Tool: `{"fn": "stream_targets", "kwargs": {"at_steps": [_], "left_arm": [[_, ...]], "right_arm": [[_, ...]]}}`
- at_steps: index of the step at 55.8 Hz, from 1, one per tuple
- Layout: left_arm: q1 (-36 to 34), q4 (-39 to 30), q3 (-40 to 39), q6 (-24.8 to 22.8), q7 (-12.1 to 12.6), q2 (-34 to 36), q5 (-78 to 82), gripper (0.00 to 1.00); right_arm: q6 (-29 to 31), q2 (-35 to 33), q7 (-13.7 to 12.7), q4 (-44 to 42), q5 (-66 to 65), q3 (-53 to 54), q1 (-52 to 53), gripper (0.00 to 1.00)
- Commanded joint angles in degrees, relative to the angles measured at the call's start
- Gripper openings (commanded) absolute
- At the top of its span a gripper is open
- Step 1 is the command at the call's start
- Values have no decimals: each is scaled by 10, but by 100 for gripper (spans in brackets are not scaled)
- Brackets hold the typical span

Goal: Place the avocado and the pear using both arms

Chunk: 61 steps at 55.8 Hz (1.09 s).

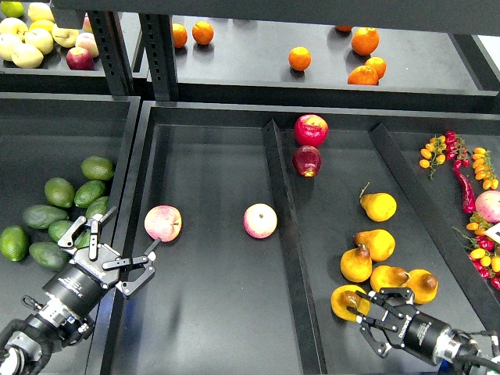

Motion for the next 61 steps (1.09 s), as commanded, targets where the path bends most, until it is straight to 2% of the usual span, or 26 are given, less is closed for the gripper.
{"fn": "stream_targets", "kwargs": {"at_steps": [1, 8, 12, 14, 20, 31, 36, 61], "left_arm": [[0, -1, 0, 0, 0, 0, 0, 100], [0, -1, 0, 0, 0, 0, 0, 100], [0, -1, 0, 0, 0, 0, -1, 99], [0, -1, 0, 0, 0, 0, 0, 100], [0, -1, 0, 0, 0, 0, 0, 100], [0, -1, 0, 0, 0, 0, -1, 99], [0, -1, 0, 0, 0, 0, 0, 99], [3, -1, 1, 0, 0, 0, -1, 99]], "right_arm": [[0, -2, 0, -14, -2, 1, -15, 19], [0, -3, 0, -37, -2, 3, -15, 19], [0, -2, 0, -44, 0, 7, -15, 26], [0, -2, 0, -44, 1, 8, -15, 32], [0, 0, 0, -44, 3, 10, -15, 65], [0, -3, 0, -36, 7, 25, -14, 94], [0, -8, 0, -25, 15, 32, -15, 97], [0, -129, 0, 95, 146, 44, 1, 97]]}}
